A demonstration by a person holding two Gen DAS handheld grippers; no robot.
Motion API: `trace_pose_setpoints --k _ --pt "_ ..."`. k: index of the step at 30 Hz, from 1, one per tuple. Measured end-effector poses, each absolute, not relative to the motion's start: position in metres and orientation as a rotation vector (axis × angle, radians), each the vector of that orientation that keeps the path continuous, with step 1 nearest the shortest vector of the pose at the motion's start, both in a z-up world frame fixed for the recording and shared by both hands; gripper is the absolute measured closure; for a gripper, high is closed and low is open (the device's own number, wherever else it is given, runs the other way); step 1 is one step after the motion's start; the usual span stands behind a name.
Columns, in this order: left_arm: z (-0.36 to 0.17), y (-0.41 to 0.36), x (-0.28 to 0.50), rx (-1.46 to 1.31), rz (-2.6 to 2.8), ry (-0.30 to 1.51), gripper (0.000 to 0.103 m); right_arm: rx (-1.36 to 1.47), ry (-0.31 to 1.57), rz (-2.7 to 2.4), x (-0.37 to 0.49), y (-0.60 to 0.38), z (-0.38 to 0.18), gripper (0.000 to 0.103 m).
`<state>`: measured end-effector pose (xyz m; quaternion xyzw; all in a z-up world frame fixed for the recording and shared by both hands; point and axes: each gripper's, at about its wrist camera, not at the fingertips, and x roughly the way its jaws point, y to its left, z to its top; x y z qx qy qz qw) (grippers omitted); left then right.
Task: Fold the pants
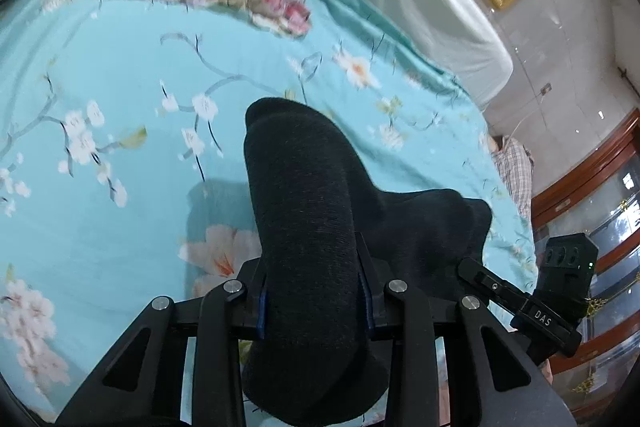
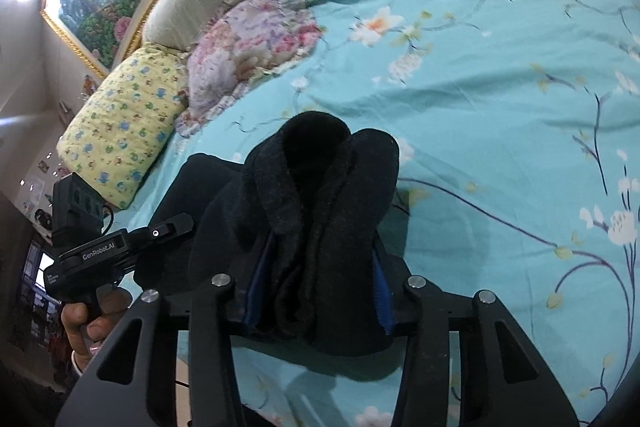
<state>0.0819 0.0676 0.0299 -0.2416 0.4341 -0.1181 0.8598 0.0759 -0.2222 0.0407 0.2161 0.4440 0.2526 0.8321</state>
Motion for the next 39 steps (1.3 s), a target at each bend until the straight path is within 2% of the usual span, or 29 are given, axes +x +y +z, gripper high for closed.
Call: trace_pose_setpoints --k 13,26,39 --pt "0.070 0.131 0.080 -0.525 -0.149 0.801 0.070 0.413 0.888 0.674 0.118 -0.165 0.073 0.058" --pt "0.061 0.188 0.123 -0.534 -0.039 0.749 0.070 0.380 0.887 0.759 0.185 -0.101 0.069 0.058" --pt "0.035 0.213 0.160 -0.500 0.014 0.788 0.070 0.319 0.909 0.795 0.238 -0.062 0.052 0.058"
